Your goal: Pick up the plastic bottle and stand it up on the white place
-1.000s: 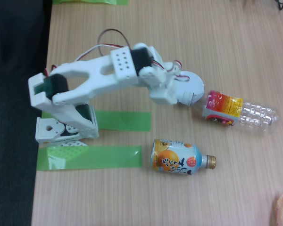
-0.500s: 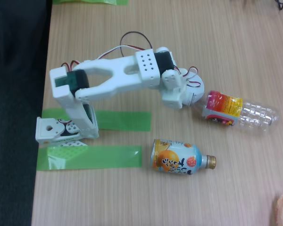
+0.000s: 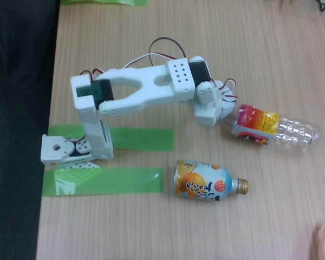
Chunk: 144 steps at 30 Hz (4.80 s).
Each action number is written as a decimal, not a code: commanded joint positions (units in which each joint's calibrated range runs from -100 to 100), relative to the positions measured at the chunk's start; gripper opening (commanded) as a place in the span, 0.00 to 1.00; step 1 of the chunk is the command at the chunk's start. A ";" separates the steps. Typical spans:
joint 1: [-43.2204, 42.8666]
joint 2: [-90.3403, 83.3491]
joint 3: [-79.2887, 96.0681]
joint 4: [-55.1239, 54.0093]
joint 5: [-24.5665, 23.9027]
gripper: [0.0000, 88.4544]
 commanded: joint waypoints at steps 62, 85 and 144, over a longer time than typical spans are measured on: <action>-3.18 9.36 -2.61 -9.40 -0.20 0.35; 0.37 14.40 -5.96 -9.49 -0.15 0.34; 0.45 15.41 -6.42 -3.82 -0.15 0.34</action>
